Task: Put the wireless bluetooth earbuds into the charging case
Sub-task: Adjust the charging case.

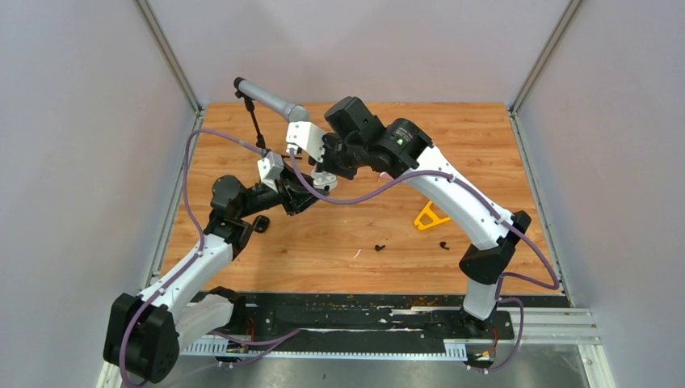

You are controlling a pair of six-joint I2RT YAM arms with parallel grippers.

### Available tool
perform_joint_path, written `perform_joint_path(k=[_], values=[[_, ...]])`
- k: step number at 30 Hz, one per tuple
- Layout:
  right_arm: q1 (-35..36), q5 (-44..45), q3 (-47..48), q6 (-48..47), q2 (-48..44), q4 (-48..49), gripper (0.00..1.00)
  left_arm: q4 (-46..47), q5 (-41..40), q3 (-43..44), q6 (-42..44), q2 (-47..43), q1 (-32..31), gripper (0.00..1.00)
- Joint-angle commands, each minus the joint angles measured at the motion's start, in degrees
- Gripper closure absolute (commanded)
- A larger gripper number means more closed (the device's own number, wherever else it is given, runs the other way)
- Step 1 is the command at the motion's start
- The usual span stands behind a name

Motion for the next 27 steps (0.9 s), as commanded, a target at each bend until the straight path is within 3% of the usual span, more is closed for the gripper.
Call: perform_joint_path(k=[1, 14, 21, 27], values=[[0.32, 1.07, 0.58, 1.41, -0.44, 3.02, 1.0, 2.5, -1.05, -0.31, -1.36, 0.11, -0.38, 0.55], [1.14, 1.75, 0.36, 1.35, -0.48, 3.68, 1.0, 2.74, -1.36, -0.31, -2.06, 0.51, -0.56, 0.6], [1.72, 3.35, -0.51, 0.71, -0.64, 4.11, 1.0, 3.32, -2.75, -0.02, -4.9, 0.15, -0.56, 0.55], [1.87, 3.7, -0.55, 0.83, -0.67, 4.2, 1.0, 2.98, -2.42, -0.3, -3.72, 0.03, -0.55, 0.68]])
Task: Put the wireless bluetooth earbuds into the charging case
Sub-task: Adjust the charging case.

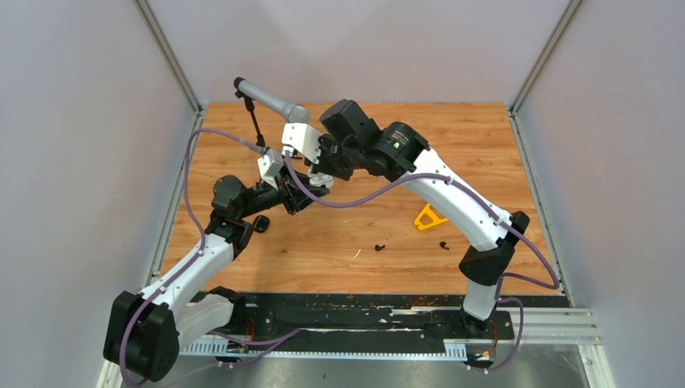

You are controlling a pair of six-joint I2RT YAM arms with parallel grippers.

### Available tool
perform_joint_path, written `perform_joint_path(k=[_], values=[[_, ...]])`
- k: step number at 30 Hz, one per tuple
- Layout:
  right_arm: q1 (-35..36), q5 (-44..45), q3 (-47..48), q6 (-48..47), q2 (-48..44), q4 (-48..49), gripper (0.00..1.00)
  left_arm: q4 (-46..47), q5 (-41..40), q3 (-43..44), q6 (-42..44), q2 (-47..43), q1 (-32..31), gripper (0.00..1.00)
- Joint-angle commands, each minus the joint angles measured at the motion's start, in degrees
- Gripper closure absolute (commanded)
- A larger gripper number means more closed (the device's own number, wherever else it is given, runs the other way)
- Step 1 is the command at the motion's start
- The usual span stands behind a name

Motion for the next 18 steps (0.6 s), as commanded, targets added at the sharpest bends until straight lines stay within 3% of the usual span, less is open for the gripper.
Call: perform_joint_path(k=[1, 5, 7, 10, 12, 18], values=[[0.46, 1.23, -0.05, 0.3, -0.74, 2.06, 1.0, 2.25, -0.69, -0.08, 0.01, -0.49, -0.23, 0.72], [0.83, 2.28, -1.33, 0.27, -1.25, 2.15, 1.0, 2.8, -0.2, -0.33, 0.71, -0.41, -0.22, 0.93], [0.83, 3.93, -1.72, 0.92, -1.58, 2.26, 0.91, 2.81, 0.42, -0.77, 1.58, -0.42, -0.23, 1.0], [0.68, 2.71, -1.68, 0.34, -2.96, 1.07, 0.65, 3.02, 1.53, -1.8, 2.8, -0.34, -0.19, 1.0], [0.15, -2.71, -1.45, -0.56, -4.7, -1.61, 0.53, 3.73, 2.06, -2.61, 3.25, -0.49, -0.15, 1.0], [-5.05, -15.32, -1.95, 1.96, -10.51, -8.25, 0.44, 4.31, 4.33, -3.19, 5.33, -0.73, -0.14, 1.0]])
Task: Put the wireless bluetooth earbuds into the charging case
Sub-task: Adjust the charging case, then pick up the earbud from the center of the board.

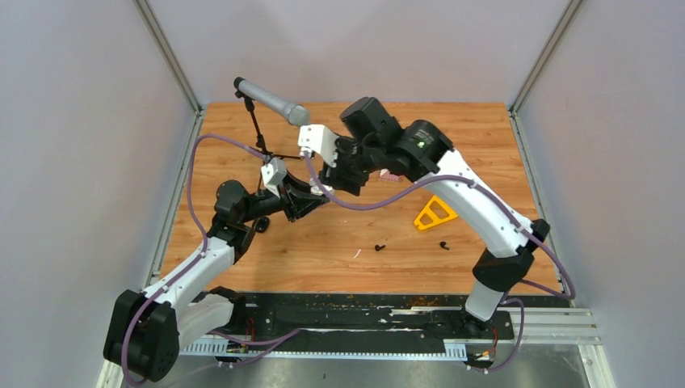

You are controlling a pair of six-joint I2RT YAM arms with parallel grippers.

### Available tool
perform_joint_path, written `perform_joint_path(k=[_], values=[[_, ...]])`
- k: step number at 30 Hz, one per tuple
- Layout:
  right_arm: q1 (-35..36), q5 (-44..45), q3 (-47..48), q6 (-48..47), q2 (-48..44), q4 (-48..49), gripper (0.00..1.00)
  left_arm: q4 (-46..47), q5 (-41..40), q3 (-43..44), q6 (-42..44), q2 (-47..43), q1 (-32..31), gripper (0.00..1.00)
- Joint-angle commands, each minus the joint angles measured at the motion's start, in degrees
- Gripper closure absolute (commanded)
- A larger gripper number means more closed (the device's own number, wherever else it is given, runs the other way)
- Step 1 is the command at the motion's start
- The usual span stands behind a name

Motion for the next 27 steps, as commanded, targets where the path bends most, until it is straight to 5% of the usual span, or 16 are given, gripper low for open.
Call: perform_joint_path(k=[1, 7, 12, 19, 27], values=[[-5.91, -11.78, -0.4, 2.79, -7.94, -4.86, 0.43, 3.43, 2.93, 0.36, 3.29, -0.71, -0.12, 1.0], [-29.67, -24.39, -12.57, 9.24, -8.17, -1.35, 0.5, 2.81, 4.8, 2.98, 3.56, 0.34, -0.12, 1.0], [-40.3, -14.83, -23.35, 9.04, -2.77, 3.72, 0.62, 0.84, 5.71, 5.36, 3.14, 1.34, -0.12, 1.0], [-42.62, -7.8, -18.68, -13.42, 11.05, -0.22, 0.67, -1.68, 5.34, 6.2, 3.18, 0.87, -0.12, 1.0], [-40.57, 0.17, -11.97, -9.15, 23.78, 4.25, 0.65, -4.75, 4.01, 6.1, 3.57, -0.37, 0.45, 1.0]])
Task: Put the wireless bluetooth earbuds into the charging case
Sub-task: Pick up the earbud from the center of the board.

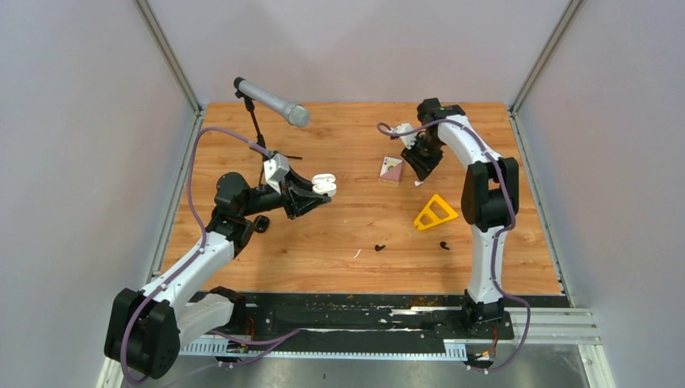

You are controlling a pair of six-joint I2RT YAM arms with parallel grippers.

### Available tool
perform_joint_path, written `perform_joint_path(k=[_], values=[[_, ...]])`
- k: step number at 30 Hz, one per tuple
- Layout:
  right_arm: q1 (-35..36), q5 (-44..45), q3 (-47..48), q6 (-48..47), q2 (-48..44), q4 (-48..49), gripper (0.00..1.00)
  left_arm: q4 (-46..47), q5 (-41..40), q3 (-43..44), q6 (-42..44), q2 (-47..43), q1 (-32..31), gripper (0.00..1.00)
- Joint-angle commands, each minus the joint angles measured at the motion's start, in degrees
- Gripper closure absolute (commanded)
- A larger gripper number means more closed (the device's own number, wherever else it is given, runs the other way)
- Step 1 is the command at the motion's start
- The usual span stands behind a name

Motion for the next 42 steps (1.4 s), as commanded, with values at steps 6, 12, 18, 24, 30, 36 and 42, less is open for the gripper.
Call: perform_joint_path(k=[6, 12, 18, 24, 30, 36, 42], values=[[3.05, 3.66, 3.85, 1.63, 5.07, 3.67, 0.62, -0.98, -0.73, 2.07, 1.13, -1.31, 0.56, 1.0], [3.46, 5.23, 3.35, 1.67, 6.43, 4.36, 0.6, -1.06, -1.02, 1.92, 1.06, -1.29, 0.61, 1.0], [3.48, 5.76, 3.7, 1.02, 8.0, 4.8, 0.61, -1.6, -0.91, 2.15, 1.12, -1.33, 0.69, 1.0], [3.46, 6.01, 3.71, 0.12, 9.12, 4.72, 0.65, -1.84, -1.09, 1.94, 0.78, -1.54, 0.91, 1.0], [3.46, 6.02, 2.68, -0.65, 9.38, 4.47, 0.72, -1.93, -1.17, 1.89, 0.86, -1.58, 1.05, 1.0], [3.46, 4.15, 1.3, -0.67, 8.06, 2.9, 0.88, -1.85, -1.24, 1.56, 1.04, -1.68, 1.05, 1.0], [3.46, -10.93, -0.07, 0.95, 0.37, -4.16, 0.93, -1.53, -1.17, 1.52, 1.08, -1.26, 1.05, 1.0]])
